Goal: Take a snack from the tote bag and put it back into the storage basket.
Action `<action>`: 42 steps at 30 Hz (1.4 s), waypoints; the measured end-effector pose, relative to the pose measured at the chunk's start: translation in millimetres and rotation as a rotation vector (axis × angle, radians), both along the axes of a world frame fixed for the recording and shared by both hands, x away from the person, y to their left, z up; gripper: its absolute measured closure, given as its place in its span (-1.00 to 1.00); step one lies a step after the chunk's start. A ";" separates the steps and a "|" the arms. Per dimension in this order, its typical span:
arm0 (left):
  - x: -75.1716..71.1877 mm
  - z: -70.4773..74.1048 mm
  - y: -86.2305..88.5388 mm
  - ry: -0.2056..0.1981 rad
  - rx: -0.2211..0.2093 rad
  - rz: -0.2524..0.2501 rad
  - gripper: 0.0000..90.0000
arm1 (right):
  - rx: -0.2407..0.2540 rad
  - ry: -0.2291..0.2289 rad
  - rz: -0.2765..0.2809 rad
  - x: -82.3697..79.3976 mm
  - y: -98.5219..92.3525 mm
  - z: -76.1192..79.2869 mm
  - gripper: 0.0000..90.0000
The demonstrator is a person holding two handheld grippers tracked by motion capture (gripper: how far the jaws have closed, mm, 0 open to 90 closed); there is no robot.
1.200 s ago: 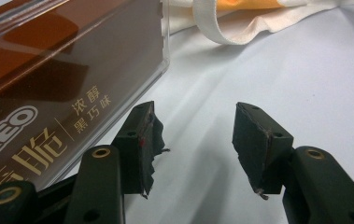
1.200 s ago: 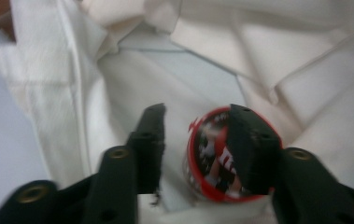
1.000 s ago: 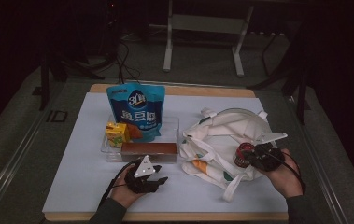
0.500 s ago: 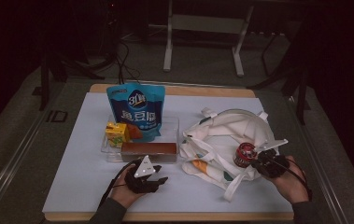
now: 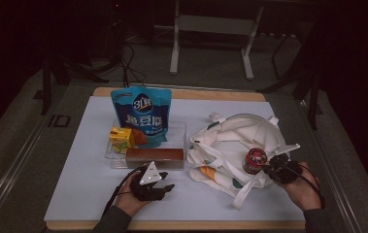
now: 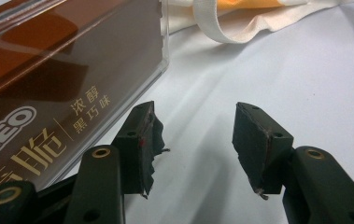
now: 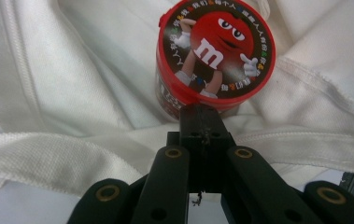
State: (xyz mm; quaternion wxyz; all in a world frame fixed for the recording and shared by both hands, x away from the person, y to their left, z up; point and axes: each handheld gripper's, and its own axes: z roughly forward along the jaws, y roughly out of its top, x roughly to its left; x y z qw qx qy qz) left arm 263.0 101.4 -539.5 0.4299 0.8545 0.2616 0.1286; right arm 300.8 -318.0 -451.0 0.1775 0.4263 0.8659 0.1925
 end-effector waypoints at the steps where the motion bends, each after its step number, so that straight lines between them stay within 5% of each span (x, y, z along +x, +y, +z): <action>1: 0.0 0.0 0.0 0.000 -0.001 0.000 0.10 | -0.006 0.004 -0.004 0.2 0.1 -0.3 1.00; 9: 0.0 0.0 0.0 0.001 -0.001 0.001 0.10 | -0.012 -0.002 0.002 3.5 7.7 -5.2 0.99; 19: -0.1 0.0 -0.2 0.001 0.002 -0.001 0.10 | 0.021 -0.035 -0.036 3.1 0.0 17.1 0.41; 28: 0.1 0.0 -0.3 0.002 0.003 -0.002 0.10 | 0.136 -0.040 -0.111 19.3 -1.2 16.2 -0.22; 31: 0.1 -0.1 -0.6 0.002 0.005 0.000 0.10 | 0.160 -0.035 -0.127 25.2 0.3 13.5 -0.33; 42: 0.1 -0.2 -0.8 0.002 0.007 -0.001 0.10 | 0.128 0.016 -0.122 41.4 13.2 -1.7 -0.53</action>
